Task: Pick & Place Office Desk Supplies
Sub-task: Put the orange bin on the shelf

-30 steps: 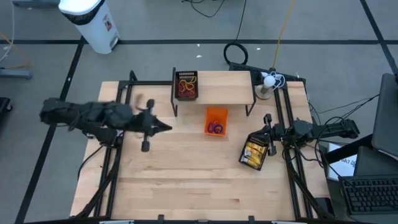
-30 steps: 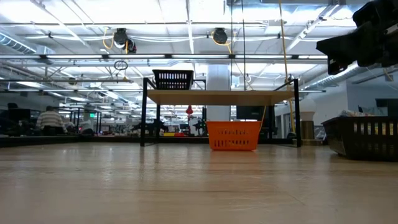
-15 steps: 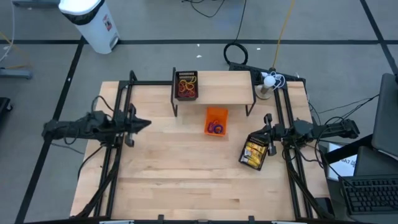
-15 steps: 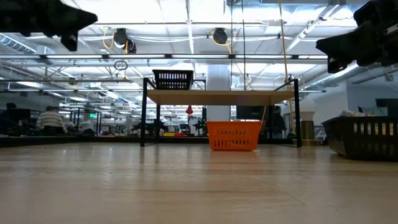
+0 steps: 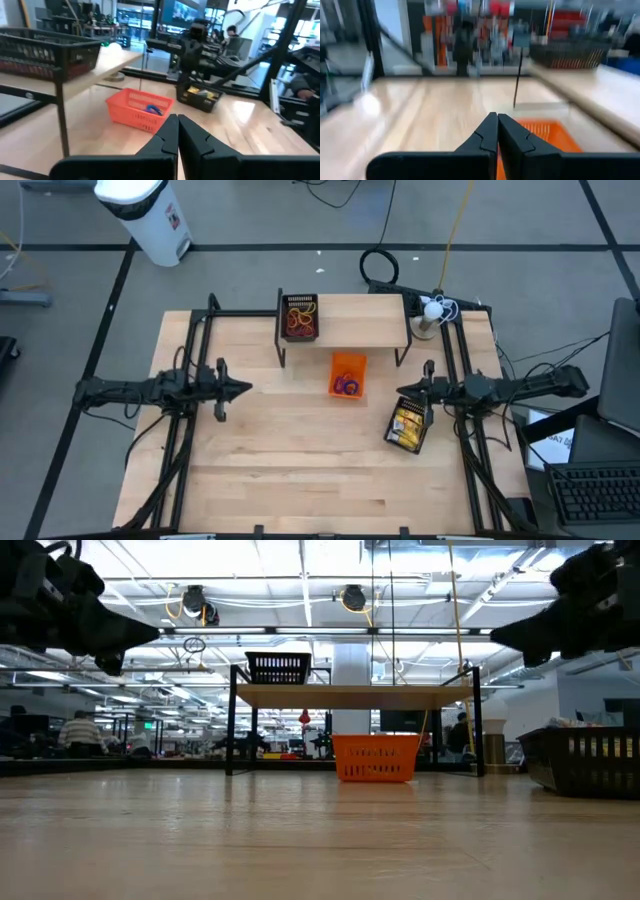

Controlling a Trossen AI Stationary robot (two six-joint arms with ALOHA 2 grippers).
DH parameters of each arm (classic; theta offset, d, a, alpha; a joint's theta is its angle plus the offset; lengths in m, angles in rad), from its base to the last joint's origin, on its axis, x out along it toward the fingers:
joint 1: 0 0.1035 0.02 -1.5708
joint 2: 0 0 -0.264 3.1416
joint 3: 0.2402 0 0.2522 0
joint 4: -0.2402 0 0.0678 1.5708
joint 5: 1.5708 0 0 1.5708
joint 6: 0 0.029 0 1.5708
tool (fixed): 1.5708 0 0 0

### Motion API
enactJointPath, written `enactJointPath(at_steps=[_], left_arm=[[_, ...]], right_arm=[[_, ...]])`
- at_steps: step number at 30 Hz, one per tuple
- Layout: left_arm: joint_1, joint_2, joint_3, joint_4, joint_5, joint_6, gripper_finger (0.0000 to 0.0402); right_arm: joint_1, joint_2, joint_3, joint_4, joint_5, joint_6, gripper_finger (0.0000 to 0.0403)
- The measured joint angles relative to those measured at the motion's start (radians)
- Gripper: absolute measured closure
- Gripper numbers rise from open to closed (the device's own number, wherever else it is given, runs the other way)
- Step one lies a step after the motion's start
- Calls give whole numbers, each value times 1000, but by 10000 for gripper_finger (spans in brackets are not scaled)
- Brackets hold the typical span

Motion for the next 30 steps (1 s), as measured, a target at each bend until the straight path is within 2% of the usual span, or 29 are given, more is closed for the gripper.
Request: enactJointPath(at_steps=[4,7,11,15,18,22,25,30], left_arm=[[1,12,-1,14,-50,-10,400],[1,11,-1,31,-62,-4,398],[1,11,-1,20,-60,33,391],[1,11,1,-8,-42,3,392],[1,11,1,-13,-10,-32,397],[1,11,1,-17,39,-64,399],[1,11,1,-20,55,-71,391],[1,11,1,-20,55,-66,382]], right_arm=[[0,165,110,22,23,-1,403],[0,348,219,-7,65,14,403],[-1,639,452,-142,78,62,403],[-7,948,717,-369,73,92,392],[-15,1141,927,-591,74,121,359],[-29,1356,1155,-881,71,137,291],[-42,1446,1248,-954,58,95,245],[-105,1477,1270,-921,-117,61,203]])
